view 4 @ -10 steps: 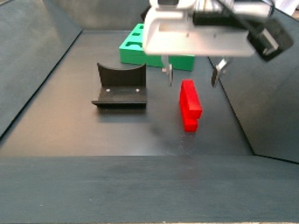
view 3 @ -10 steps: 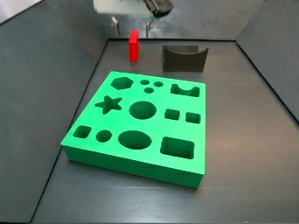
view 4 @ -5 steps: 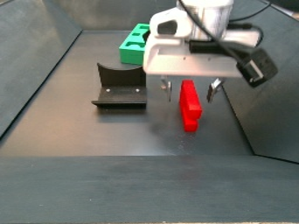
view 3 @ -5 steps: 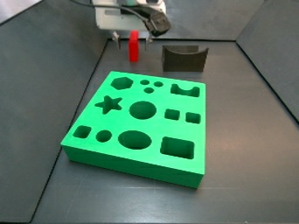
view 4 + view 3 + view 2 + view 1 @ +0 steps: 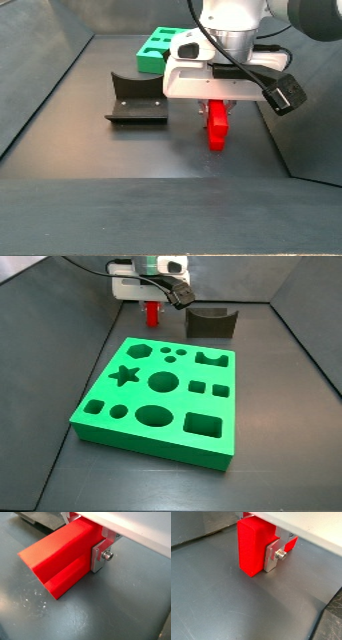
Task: Pick up the double-square object. Move up. Rotate the double-square object. Place the double-square object on the fixture. Regrasp the double-square object. Move to above the board. Insert the double-square object.
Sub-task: Move up, then place the double-square object on the fixture.
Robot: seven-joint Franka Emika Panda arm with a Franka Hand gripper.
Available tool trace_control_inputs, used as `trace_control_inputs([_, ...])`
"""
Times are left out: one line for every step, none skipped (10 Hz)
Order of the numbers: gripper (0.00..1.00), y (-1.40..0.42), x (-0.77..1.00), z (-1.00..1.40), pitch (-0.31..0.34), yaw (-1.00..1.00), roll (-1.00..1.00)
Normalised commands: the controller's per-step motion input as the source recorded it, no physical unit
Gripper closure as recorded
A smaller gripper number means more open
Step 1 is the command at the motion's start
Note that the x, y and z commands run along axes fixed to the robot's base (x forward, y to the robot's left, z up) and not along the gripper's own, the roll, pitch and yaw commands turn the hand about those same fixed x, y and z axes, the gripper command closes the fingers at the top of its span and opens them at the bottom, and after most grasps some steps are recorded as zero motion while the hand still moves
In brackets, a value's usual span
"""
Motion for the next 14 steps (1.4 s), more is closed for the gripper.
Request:
trace_control_inputs([1.00,0.00,-0.01,0.82,0.009,0.00,0.00])
trace_control_inputs([1.00,0.00,-0.03,0.72,0.030,-0.01,0.00])
trace_control_inputs([1.00,0.01,-0.03,0.60,0.037,-0.01,0.01])
trace_control_inputs([1.00,0.01,-0.02,0.41,0.045,-0.01,0.02])
trace_control_inputs([1.00,0.01,-0.02,0.26,0.044,-0.02,0.03])
trace_control_inputs([1.00,0.00,0.00,1.00,0.000,0.00,0.00])
trace_control_inputs([1.00,0.00,0.01,1.00,-0.019,0.00,0.01])
trace_control_inputs([1.00,0.00,0.00,1.00,0.006,-0.01,0.01])
trace_control_inputs([1.00,0.00,-0.01,1.00,0.013,-0.01,0.02])
trace_control_inputs([1.00,0.01,-0.01,1.00,0.022,-0.02,0.03])
trace_control_inputs([1.00,0.01,-0.02,1.00,0.023,-0.03,0.03])
trace_control_inputs([1.00,0.01,-0.02,1.00,0.027,-0.03,0.04])
trace_control_inputs([1.00,0.01,-0.03,1.00,0.032,-0.02,0.04])
trace_control_inputs([1.00,0.01,-0.02,0.88,0.034,-0.02,0.04])
